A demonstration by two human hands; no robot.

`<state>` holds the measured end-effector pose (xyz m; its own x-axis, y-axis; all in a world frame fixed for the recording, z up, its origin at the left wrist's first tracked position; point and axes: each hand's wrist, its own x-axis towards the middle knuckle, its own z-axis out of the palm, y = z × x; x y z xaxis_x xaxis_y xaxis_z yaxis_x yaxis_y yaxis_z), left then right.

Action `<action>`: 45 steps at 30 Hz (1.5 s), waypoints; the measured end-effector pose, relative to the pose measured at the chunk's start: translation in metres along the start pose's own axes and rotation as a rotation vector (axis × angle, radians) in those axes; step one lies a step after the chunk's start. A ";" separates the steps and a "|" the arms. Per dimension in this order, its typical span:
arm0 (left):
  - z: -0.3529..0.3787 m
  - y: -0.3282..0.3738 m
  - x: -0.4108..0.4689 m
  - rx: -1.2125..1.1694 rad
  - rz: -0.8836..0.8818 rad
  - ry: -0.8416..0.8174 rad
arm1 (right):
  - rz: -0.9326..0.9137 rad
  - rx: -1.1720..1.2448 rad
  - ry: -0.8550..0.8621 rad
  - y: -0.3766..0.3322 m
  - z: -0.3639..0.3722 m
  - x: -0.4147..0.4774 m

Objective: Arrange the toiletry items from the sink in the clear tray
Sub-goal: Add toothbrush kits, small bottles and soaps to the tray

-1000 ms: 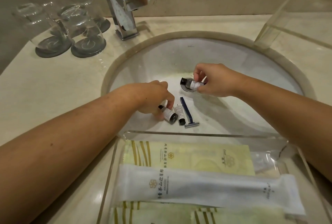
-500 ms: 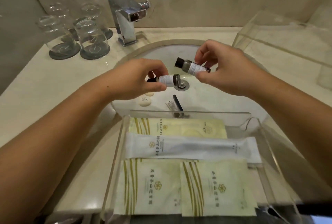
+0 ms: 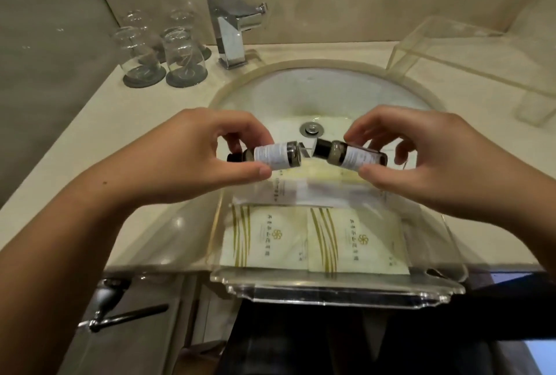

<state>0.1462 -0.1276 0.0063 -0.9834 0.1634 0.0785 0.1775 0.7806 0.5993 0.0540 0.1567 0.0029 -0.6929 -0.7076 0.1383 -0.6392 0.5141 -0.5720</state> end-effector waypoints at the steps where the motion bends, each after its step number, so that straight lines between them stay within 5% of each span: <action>1: 0.002 0.004 -0.007 0.002 0.001 -0.018 | -0.011 0.009 -0.014 -0.001 0.003 -0.007; 20: 0.042 0.014 -0.067 0.176 -0.010 -0.124 | -0.088 -0.068 -0.246 -0.016 0.028 -0.062; 45: 0.027 0.007 -0.058 0.085 0.029 -0.066 | -0.131 -0.076 -0.199 -0.025 0.023 -0.044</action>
<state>0.2052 -0.1149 -0.0154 -0.9738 0.2237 0.0406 0.2111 0.8229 0.5276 0.1080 0.1638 -0.0078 -0.5279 -0.8483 0.0415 -0.7477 0.4410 -0.4964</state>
